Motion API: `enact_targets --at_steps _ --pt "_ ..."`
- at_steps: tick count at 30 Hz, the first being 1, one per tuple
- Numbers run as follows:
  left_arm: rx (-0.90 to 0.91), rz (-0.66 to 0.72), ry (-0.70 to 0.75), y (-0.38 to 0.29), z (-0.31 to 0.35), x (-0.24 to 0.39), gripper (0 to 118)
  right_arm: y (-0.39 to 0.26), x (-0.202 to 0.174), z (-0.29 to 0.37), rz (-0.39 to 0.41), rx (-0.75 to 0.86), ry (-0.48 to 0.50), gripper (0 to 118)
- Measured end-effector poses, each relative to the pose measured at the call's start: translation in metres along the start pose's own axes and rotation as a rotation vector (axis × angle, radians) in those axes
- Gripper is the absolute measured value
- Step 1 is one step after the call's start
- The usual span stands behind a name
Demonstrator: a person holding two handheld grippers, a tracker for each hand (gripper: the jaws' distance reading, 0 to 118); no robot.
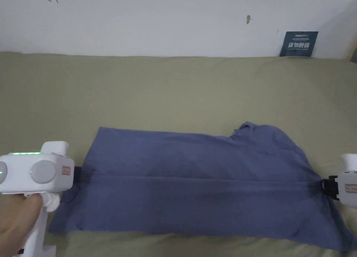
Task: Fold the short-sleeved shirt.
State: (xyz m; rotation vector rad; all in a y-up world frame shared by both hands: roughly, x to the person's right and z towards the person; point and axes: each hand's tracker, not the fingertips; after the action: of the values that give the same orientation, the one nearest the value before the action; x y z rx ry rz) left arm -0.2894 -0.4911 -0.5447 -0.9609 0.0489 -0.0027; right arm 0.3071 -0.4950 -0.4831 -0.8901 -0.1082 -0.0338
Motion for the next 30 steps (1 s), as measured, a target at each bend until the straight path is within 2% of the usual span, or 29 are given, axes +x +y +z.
enact_targets --at_steps 1,2,3,4,5,6,8,9,10,11,12,13,16,17,18,19,20,26,27,29,30 --pt "-0.001 -0.006 -0.002 -0.002 -0.003 0.001 85 -0.001 0.0 -0.002 -0.001 -0.009 0.006 82" --pt "0.002 -0.016 -0.009 -0.003 -0.005 0.0 116 -0.002 0.001 -0.003 -0.009 -0.03 0.018 116" --pt "0.009 -0.018 -0.018 -0.006 -0.006 -0.002 118 -0.004 0.003 -0.004 -0.029 -0.049 0.004 114" --pt "-0.009 -0.012 -0.026 -0.009 -0.007 -0.004 114 -0.007 0.005 -0.003 -0.044 -0.069 0.008 105" --pt "-0.016 -0.005 -0.023 -0.014 -0.005 -0.005 110 -0.013 0.008 0.005 -0.052 -0.059 0.019 103" --pt "0.032 0.003 -0.018 -0.015 0.003 -0.01 108 -0.013 0.011 0.012 -0.066 0.033 0.011 103" --pt "0.034 -0.007 0.003 -0.024 0.018 -0.015 106 -0.018 0.02 0.023 -0.091 0.026 -0.018 103" --pt "0.045 -0.007 0.018 -0.029 0.025 -0.017 98 -0.022 0.023 0.03 -0.115 0.046 -0.021 100" --pt "0.057 -0.006 0.026 -0.032 0.032 -0.023 74 -0.026 0.026 0.038 -0.124 0.06 -0.024 83" --pt "0.07 0.005 0.034 -0.038 0.04 -0.025 43 -0.035 0.029 0.051 -0.138 0.081 -0.023 53" --pt "0.066 0.006 0.032 -0.042 0.044 -0.028 4 -0.04 0.031 0.057 -0.154 0.099 -0.025 14" --pt "0.06 0.014 0.022 -0.047 0.049 -0.03 1 -0.046 0.032 0.061 -0.155 0.093 -0.024 0" --pt "0.025 0.06 -0.071 -0.058 0.058 -0.039 1 -0.07 0.031 0.072 -0.163 0.028 -0.009 0" --pt "0.005 0.07 -0.083 -0.062 0.059 -0.04 5 -0.077 0.03 0.073 -0.159 0.036 0.002 0" --pt "-0.003 0.06 -0.083 -0.064 0.058 -0.036 27 -0.084 0.029 0.074 -0.145 0.033 0.006 0" --pt "-0.009 0.045 -0.063 -0.067 0.056 -0.035 84 -0.087 0.026 0.077 -0.121 0.023 -0.001 0" --pt "-0.021 0.021 -0.041 -0.07 0.053 -0.033 118 -0.092 0.025 0.076 -0.101 0.019 -0.004 0" --pt "-0.085 -0.026 0.005 -0.08 0.033 -0.01 106 -0.105 0.023 0.065 -0.07 -0.032 0.02 2" --pt "-0.088 -0.029 0.004 -0.081 0.031 -0.007 101 -0.099 0.019 0.065 -0.06 -0.041 0.016 11" --pt "-0.087 -0.012 -0.004 -0.082 0.031 -0.004 81 -0.098 0.02 0.06 -0.05 -0.055 0.021 98" --pt "-0.082 0.011 -0.023 -0.082 0.032 -0.005 61 -0.097 0.021 0.058 -0.048 -0.062 0.029 118"
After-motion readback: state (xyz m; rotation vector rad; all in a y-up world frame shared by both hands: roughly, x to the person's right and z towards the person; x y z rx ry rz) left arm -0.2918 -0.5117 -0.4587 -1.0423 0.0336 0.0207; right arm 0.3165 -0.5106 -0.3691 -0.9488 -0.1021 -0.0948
